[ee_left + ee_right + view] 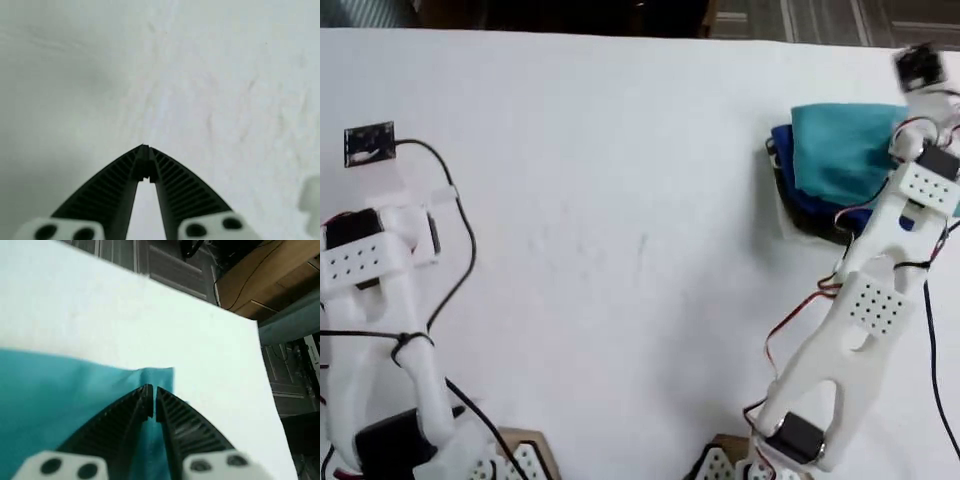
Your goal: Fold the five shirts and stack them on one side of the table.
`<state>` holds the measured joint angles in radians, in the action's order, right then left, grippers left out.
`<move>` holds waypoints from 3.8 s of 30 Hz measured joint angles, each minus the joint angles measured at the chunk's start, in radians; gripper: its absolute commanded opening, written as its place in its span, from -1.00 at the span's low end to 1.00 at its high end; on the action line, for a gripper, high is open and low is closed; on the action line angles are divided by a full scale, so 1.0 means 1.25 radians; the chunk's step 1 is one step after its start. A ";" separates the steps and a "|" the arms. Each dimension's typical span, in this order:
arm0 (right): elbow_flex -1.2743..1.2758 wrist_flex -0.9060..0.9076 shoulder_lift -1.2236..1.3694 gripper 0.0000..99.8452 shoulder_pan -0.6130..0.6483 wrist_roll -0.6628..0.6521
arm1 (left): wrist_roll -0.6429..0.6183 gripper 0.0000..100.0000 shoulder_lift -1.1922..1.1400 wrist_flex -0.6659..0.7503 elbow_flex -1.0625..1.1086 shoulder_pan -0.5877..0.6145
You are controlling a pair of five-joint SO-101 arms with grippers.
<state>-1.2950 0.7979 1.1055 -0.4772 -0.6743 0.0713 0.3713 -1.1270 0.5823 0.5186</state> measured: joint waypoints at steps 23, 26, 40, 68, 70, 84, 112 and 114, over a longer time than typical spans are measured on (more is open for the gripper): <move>-0.144 0.761 -0.577 -0.96 0.123 0.270 | 0.080 -0.94 0.466 -0.298 -0.052 -0.194; 0.002 0.761 -0.705 -0.96 0.124 0.275 | 0.080 -0.94 0.504 -0.298 -0.009 -0.191; 1.019 0.760 -1.359 -0.96 0.339 0.280 | 0.080 -0.95 0.628 -0.242 0.220 -0.195; 2.079 0.286 -2.003 -0.96 0.372 0.280 | -0.031 -0.94 1.142 0.001 0.750 -0.164; 2.132 0.286 -2.074 -0.96 0.372 0.280 | -0.042 -0.94 1.142 0.002 0.751 -0.163; 2.300 0.281 -2.300 -0.96 0.430 0.432 | -0.049 -0.94 1.142 0.041 0.797 -0.295; 2.381 0.369 -2.311 -0.96 0.448 0.435 | -0.049 -0.95 1.142 -0.123 0.870 -0.286; 2.381 0.369 -2.311 -0.96 0.448 0.435 | -0.050 -0.95 1.142 -0.123 0.870 -0.282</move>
<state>1.6817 1.2597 -1.7837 0.0829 -0.1312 0.0084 1.7983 -1.2804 1.6701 0.1657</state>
